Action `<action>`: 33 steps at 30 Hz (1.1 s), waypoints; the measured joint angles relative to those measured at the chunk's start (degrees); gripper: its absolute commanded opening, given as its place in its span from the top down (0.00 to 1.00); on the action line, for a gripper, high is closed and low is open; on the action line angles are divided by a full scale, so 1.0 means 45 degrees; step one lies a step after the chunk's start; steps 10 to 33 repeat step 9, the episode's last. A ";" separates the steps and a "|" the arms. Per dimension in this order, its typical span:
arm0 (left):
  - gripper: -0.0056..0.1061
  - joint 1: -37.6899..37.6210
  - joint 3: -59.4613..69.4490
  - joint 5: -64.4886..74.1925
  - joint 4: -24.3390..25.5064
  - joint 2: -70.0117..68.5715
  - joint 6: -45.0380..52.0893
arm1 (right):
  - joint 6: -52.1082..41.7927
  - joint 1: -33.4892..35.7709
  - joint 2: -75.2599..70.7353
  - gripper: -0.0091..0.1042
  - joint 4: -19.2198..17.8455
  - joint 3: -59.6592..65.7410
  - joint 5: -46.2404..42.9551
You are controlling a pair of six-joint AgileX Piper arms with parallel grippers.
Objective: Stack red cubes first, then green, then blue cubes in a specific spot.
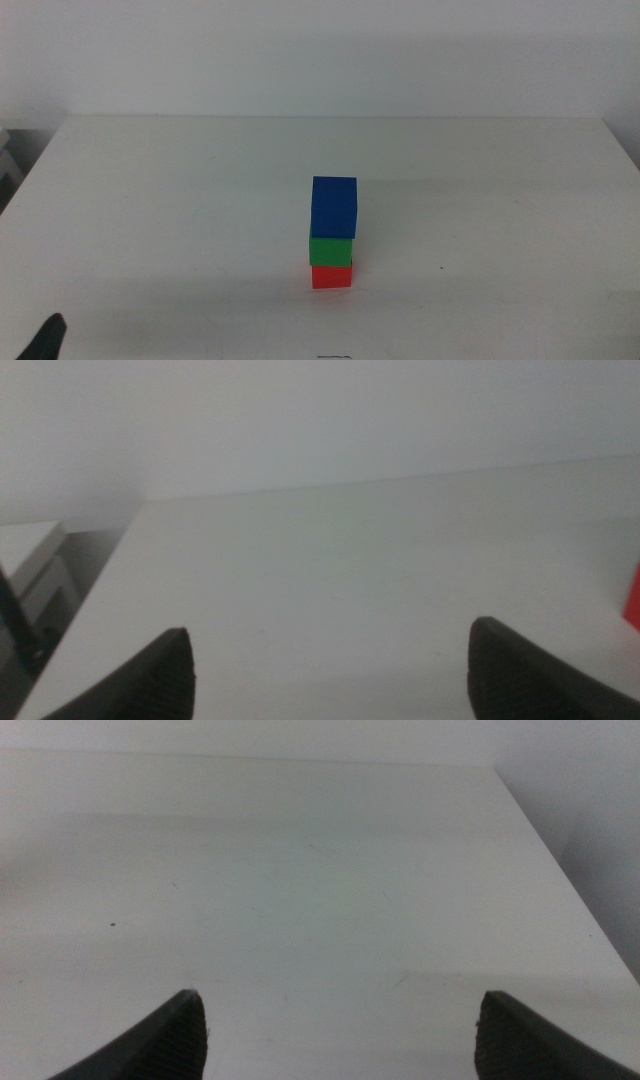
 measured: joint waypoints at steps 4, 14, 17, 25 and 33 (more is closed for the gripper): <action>0.11 0.0455 0.0000 0.0000 0.0000 0.0000 0.0000 | 0.0000 0.0000 0.0000 0.15 0.0000 0.0000 0.0000; 0.11 0.0797 0.0000 -0.0012 0.0000 0.0000 0.0000 | 0.0000 0.0000 0.0000 0.15 0.0000 0.0000 0.0000; 0.11 0.0797 0.0000 -0.0012 0.0000 0.0000 0.0000 | 0.0000 0.0000 0.0000 0.15 0.0000 0.0000 0.0000; 0.11 0.0797 0.0000 -0.0012 0.0000 0.0000 0.0000 | 0.0000 0.0000 0.0000 0.15 0.0000 0.0000 0.0000; 0.11 0.0797 0.0000 -0.0012 0.0000 0.0000 0.0000 | 0.0000 0.0000 0.0000 0.15 0.0000 0.0000 0.0000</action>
